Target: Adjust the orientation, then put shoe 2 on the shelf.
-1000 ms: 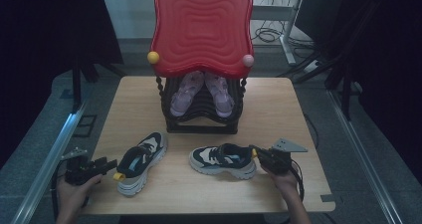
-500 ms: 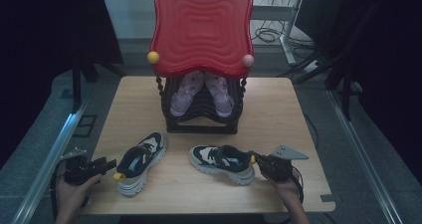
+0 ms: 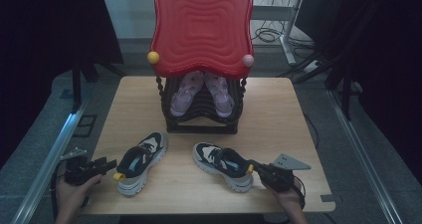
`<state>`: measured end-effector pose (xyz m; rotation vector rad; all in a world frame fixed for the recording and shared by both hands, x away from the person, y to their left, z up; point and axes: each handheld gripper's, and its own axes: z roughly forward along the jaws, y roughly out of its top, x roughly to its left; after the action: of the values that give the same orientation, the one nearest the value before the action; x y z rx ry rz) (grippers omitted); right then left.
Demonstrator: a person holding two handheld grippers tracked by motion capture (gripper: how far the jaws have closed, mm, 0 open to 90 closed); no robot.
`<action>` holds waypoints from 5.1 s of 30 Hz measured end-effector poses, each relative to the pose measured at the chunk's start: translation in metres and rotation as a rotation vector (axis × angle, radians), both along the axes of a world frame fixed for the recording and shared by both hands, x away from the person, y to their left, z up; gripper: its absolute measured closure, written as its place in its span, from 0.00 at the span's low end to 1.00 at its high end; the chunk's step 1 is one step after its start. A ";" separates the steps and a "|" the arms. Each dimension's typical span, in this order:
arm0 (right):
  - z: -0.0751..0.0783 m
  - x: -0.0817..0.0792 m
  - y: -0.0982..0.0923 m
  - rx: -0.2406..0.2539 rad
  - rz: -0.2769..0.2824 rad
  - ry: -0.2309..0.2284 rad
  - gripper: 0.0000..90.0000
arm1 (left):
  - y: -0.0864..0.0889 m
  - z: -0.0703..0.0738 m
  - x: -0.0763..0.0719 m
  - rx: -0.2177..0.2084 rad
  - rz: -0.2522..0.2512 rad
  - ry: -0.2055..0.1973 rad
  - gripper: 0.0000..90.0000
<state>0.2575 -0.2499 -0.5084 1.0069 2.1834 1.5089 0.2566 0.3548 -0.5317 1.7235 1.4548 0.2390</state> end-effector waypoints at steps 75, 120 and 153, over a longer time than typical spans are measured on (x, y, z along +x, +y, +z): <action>0.044 0.016 0.010 0.045 0.000 -0.050 0.61 | -0.031 0.053 0.001 -0.015 -0.102 -0.158 0.49; 0.044 0.049 0.042 -0.084 0.106 0.149 0.56 | -0.056 0.034 0.022 0.083 -0.235 -0.101 0.74; 0.039 0.070 0.061 -0.211 0.210 0.285 0.60 | -0.056 0.033 0.021 0.070 -0.220 -0.105 0.74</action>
<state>0.3272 -0.1891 -0.4695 0.9996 2.6558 1.2417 0.2780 0.2985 -0.4990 1.8816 1.1831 0.2606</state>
